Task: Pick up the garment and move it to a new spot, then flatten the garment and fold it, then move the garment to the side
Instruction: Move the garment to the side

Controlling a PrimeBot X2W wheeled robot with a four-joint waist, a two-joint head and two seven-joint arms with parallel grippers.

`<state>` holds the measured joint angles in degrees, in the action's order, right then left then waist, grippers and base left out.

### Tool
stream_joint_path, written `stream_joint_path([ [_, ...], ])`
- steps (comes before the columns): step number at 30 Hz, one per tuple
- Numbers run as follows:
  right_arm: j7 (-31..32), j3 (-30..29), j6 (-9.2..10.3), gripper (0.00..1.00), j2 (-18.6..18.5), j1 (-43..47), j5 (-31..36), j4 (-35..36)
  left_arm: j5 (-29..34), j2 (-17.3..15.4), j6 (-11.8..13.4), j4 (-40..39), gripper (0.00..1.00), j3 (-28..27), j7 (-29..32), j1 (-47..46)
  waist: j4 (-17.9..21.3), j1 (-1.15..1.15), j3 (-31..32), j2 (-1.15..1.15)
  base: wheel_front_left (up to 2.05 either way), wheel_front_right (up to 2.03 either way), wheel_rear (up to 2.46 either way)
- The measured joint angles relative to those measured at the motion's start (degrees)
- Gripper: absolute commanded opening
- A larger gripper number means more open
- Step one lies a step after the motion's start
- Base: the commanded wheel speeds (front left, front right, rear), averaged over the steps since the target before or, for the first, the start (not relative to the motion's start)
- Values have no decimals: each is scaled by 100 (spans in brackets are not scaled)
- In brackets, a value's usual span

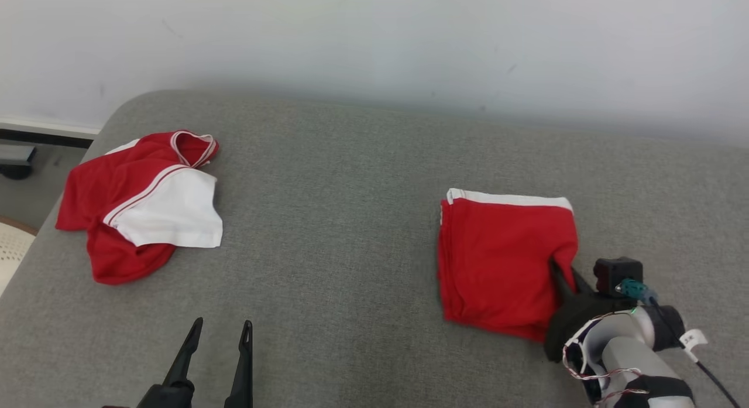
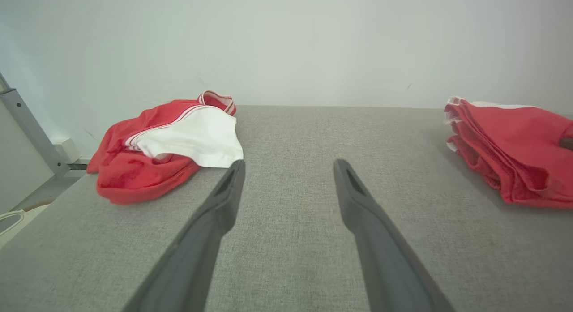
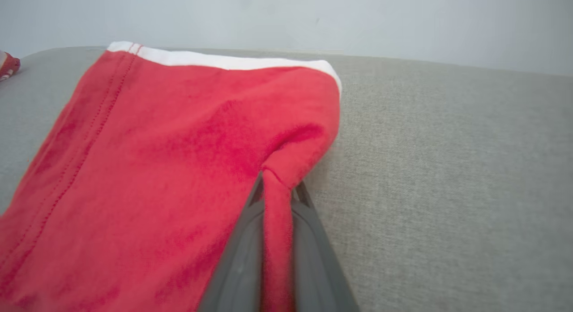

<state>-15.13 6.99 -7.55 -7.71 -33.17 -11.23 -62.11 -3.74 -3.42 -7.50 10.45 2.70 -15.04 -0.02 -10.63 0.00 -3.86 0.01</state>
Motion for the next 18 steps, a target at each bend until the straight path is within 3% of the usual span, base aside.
stream_joint_path([
  [8, 0, 543, 0, 0, -765, -506, 415, 187, -51, 25, 0, -76, 100, 56, 0, -57, 321, 0, -203, 0, 0, 0, 0],
  [18, 3, 1301, 0, 0, -1770, -1622, 467, -185, -91, -21, -1, -358, 100, 62, -1, -554, 553, 1, -878, 0, 0, 0, 0],
])
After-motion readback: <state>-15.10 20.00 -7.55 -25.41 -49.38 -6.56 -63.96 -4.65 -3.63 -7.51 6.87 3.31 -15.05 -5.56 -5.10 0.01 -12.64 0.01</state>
